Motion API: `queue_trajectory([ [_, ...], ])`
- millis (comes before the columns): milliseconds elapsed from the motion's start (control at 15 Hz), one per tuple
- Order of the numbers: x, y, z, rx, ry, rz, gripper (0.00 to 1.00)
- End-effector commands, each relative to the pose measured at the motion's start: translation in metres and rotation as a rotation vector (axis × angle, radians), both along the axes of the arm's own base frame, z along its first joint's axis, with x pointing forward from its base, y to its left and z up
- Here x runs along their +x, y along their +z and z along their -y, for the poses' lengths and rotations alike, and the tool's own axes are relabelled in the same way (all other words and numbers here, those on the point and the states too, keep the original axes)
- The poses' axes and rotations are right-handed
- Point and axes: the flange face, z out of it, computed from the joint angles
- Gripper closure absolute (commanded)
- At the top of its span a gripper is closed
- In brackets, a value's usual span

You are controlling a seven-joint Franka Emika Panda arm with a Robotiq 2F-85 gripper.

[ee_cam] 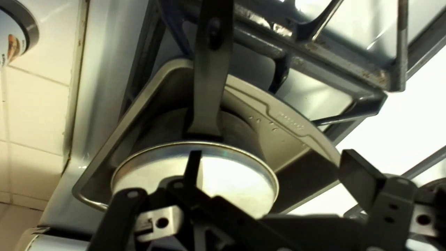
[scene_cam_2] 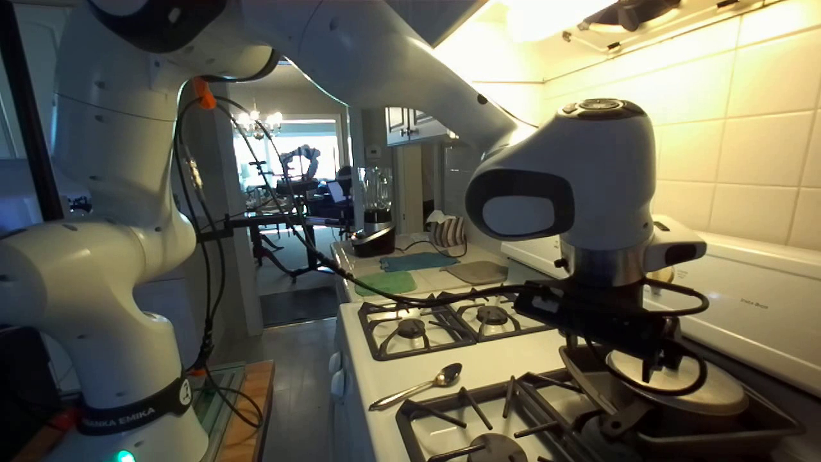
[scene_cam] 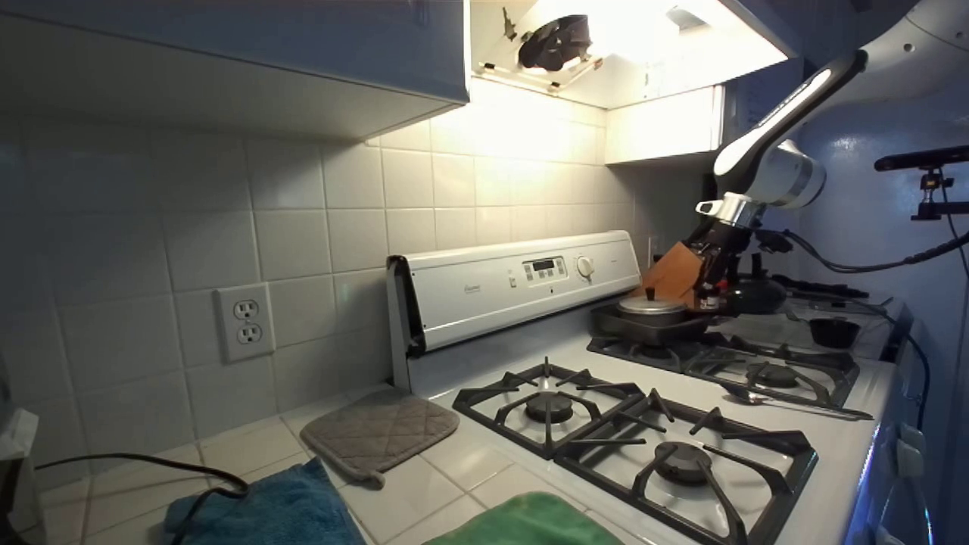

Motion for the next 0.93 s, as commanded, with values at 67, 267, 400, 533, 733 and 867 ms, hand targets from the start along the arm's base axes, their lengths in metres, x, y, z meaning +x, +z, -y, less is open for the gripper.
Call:
queue_trajectory([
  [67,-0.014,-0.005,-0.017,-0.081,0.194,-0.047,0.0],
  [267,-0.016,-0.017,-0.028,-0.13,0.298,-0.04,0.0],
  [400,-0.02,-0.022,-0.034,-0.143,0.35,-0.042,0.0],
  [533,-0.024,-0.027,-0.038,-0.151,0.394,-0.038,0.0],
  [733,-0.027,-0.035,-0.039,-0.168,0.427,-0.019,0.0],
  [867,-0.027,-0.038,-0.04,-0.175,0.422,0.007,0.0],
])
